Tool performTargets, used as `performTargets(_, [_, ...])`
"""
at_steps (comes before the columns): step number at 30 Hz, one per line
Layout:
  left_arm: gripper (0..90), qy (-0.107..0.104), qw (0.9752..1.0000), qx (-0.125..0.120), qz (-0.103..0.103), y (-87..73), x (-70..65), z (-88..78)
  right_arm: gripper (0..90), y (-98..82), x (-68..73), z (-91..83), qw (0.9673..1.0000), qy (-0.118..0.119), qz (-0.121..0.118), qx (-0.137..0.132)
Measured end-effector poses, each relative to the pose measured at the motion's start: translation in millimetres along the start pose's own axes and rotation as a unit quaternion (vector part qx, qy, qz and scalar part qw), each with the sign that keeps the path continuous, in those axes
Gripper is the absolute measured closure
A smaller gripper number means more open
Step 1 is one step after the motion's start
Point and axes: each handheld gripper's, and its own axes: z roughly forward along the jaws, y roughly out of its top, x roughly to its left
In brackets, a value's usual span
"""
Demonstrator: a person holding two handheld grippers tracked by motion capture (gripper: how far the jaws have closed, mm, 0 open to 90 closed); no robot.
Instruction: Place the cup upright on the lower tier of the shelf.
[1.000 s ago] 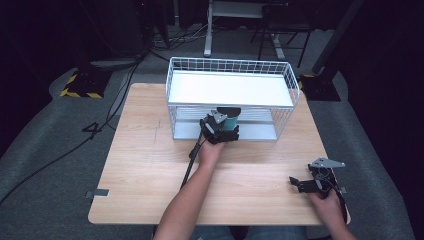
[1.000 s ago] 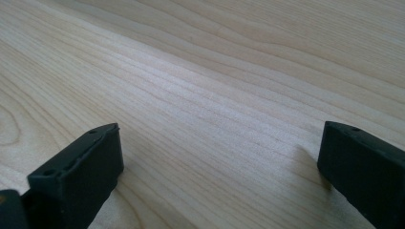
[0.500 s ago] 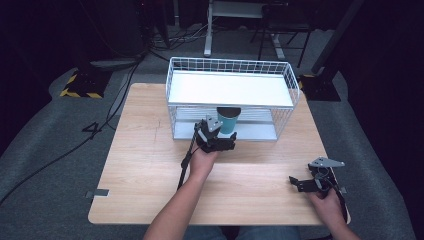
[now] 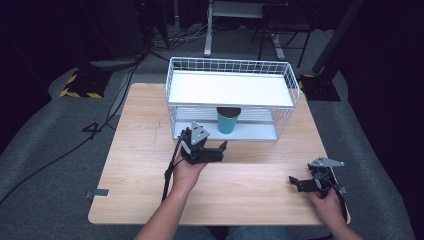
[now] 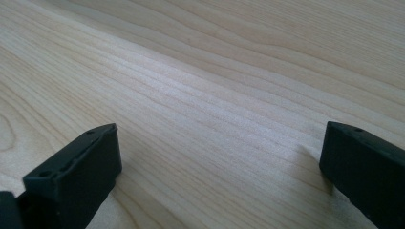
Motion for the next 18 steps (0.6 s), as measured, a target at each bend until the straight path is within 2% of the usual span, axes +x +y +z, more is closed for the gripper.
performTargets(2, [5.6,-0.002,1.0000,-0.003,-0.007,-2.8,2.7,-9.2,0.8,0.2,0.0,0.2,1.0000,0.000,0.001,0.000])
performTargets(7, [5.8,-0.002,1.0000,0.000,-0.009,-8.6,7.5,-26.8,0.7,0.3,0.0,0.3,1.0000,0.000,0.001,0.000])
performTargets(9, [5.8,-0.001,1.0000,0.004,-0.008,-10.9,8.8,-34.5,0.7,0.3,0.0,0.3,1.0000,0.000,0.001,0.000])
performTargets(11, [5.9,-0.001,1.0000,0.007,0.003,-14.0,10.5,-42.3,0.7,0.3,0.1,0.2,1.0000,-0.001,0.001,0.000])
performTargets(18, [5.9,-0.008,0.9999,0.014,0.003,-30.2,14.8,-69.6,0.7,0.3,0.0,0.3,1.0000,0.000,0.001,0.000])
